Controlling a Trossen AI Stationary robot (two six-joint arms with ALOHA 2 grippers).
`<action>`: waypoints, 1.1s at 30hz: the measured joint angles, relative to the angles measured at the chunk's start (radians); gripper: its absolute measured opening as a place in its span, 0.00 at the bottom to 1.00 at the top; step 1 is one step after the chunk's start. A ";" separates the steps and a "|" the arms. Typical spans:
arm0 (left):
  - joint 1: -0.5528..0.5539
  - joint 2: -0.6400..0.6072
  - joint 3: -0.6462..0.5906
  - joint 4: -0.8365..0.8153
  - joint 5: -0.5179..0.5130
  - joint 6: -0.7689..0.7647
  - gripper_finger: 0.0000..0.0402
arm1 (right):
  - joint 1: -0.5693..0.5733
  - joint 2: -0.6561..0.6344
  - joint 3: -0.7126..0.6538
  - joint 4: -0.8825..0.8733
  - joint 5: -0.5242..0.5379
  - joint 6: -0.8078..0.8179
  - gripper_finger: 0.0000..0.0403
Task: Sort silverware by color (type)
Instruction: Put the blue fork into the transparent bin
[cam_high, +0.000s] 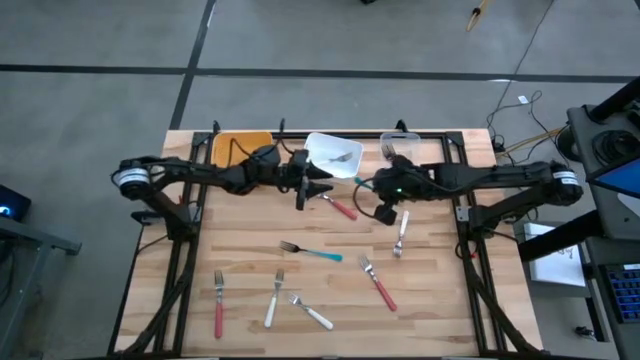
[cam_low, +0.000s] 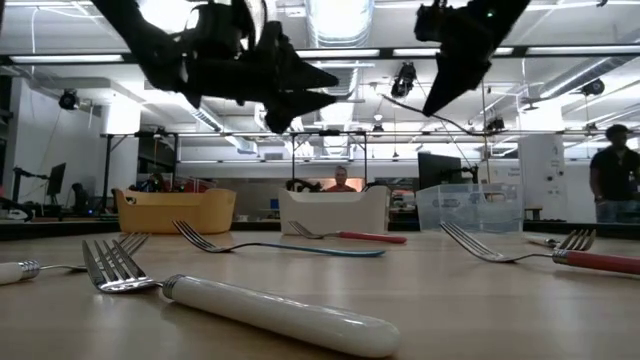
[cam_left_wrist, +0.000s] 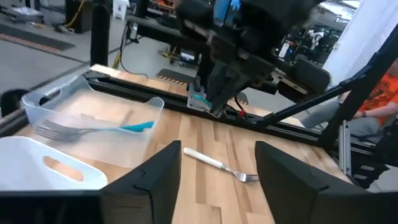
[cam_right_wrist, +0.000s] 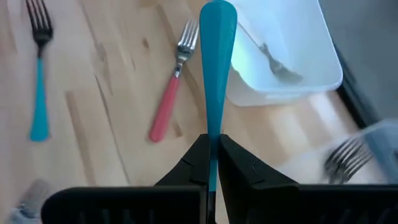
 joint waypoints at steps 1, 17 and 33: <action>-0.003 0.022 0.015 0.000 0.003 -0.001 0.48 | 0.000 0.022 0.016 -0.003 0.012 -0.030 0.03; 0.002 0.273 0.188 -0.009 0.044 -0.073 0.49 | 0.004 0.363 0.323 -0.374 0.282 -0.416 0.03; 0.009 0.415 0.295 -0.011 0.051 -0.080 0.43 | 0.008 0.455 0.387 -0.398 0.277 -0.597 0.03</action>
